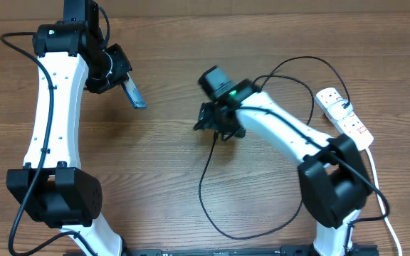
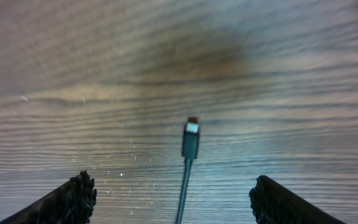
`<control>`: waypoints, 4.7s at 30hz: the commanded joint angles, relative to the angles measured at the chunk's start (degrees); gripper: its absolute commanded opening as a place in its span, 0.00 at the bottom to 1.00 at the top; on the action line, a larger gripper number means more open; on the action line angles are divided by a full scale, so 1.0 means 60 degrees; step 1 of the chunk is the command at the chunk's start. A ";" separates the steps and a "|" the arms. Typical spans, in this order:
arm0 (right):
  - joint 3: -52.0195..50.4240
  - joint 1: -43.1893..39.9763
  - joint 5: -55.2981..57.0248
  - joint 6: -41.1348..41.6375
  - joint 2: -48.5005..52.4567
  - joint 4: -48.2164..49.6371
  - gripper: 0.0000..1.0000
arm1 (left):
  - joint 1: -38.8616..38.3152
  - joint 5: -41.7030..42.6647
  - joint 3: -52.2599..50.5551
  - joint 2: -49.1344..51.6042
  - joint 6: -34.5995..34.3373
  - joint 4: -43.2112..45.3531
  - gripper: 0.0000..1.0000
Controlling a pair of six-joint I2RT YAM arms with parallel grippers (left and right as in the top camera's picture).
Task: Plug charger to phone and switch on socket
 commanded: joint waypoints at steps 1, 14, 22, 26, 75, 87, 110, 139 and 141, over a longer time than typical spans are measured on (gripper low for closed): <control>0.0036 0.0353 0.0739 0.0685 0.0616 0.0036 0.76 | -0.0051 -0.0113 0.0135 -0.0084 -0.0025 0.0022 0.04; 0.0026 0.0492 0.1053 0.1013 0.1089 -0.0051 0.56 | -0.0051 -0.0106 0.0131 -0.0084 -0.0025 0.0055 0.04; -0.0302 0.0586 0.0805 0.1020 0.1111 0.0044 0.55 | -0.0051 -0.0106 0.0131 -0.0084 -0.0025 0.0051 0.04; -0.0324 0.0586 0.0732 0.1024 0.1239 0.0044 0.51 | -0.0051 -0.0106 0.0131 -0.0084 -0.0025 0.0051 0.04; -0.0324 0.0586 -0.0109 0.1239 0.1563 0.0117 0.14 | -0.0051 -0.0098 0.0131 -0.0084 -0.0029 0.0087 0.04; -0.0324 0.0586 -0.0102 0.1235 0.1563 0.0189 0.11 | -0.0051 -0.0098 0.0135 -0.0084 -0.0029 0.0087 0.04; -0.0324 0.0463 0.0233 0.1231 0.1563 0.0259 0.10 | -0.0051 -0.0098 0.0131 -0.0084 -0.0025 0.0087 0.04; 0.0798 0.0295 -0.0678 -0.0120 0.1333 -0.0044 0.04 | -0.0051 0.4499 0.0135 -0.0084 0.2575 0.1147 0.04; 0.1049 0.0299 -0.0692 -0.0310 0.1096 -0.0208 0.04 | -0.0047 0.6124 0.0135 -0.0084 0.3381 0.1406 0.04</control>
